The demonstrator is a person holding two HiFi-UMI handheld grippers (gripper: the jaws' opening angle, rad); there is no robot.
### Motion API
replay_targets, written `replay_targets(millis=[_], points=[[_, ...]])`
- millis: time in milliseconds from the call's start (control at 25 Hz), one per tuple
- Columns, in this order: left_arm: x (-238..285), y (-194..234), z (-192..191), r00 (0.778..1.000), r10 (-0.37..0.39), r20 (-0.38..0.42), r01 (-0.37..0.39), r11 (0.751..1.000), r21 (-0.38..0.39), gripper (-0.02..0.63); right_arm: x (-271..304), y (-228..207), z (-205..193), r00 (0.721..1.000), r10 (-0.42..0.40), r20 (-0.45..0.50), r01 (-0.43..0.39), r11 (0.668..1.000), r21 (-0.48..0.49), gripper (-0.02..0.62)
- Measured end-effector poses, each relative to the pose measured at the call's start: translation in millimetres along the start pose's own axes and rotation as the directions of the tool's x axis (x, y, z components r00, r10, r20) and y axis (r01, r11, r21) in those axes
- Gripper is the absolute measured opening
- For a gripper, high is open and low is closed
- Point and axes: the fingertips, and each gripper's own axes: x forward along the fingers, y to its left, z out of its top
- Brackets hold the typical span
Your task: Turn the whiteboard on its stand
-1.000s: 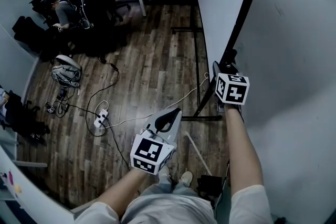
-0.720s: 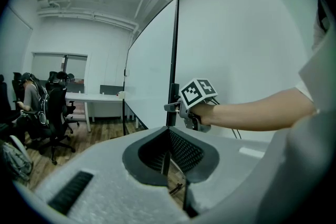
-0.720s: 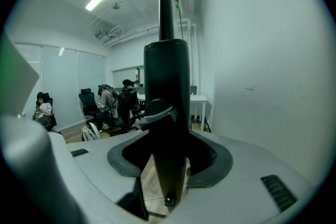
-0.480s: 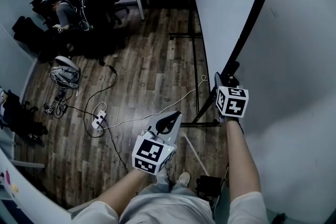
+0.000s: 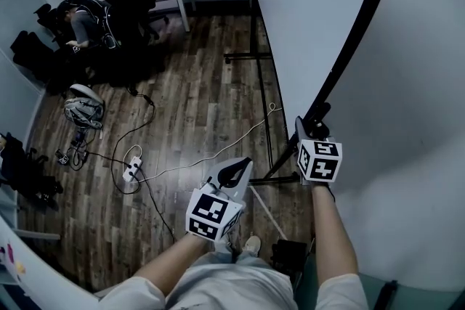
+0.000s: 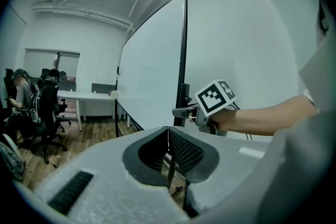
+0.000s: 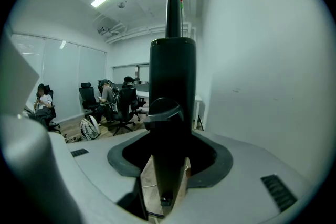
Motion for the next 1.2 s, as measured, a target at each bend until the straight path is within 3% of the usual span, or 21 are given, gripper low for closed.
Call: replay_targets(millis=[160,360,680,1200], points=[[-4.0,-13.9,0.3,1.000,-0.013,0.005,0.013,1.000,0.001,0.011,-18.8,5.1,-8.5,1.000,0.018,-0.004,-0.018,1.000,-0.002,0.189],[-14.0,-24.9,1.0,1.000,-0.012,0.015,0.012,1.000,0.025,0.011,-35.6,46.0,-15.0,0.998,0.067,0.012,-0.067,0.997,-0.023,0.189],[-44.1,-14.9,-6.7,0.999,0.030,0.018,-0.030,1.000,0.009,0.011,-55.0,75.6,-19.6,0.998,0.068,0.008,-0.068,0.997,-0.022,0.189],[-63.0,-15.7,-21.6,0.999,0.035,-0.005,-0.035,0.999,-0.007,0.011,-114.0,118.1,-35.3,0.994,0.103,0.023,-0.103,0.995,-0.009,0.187]])
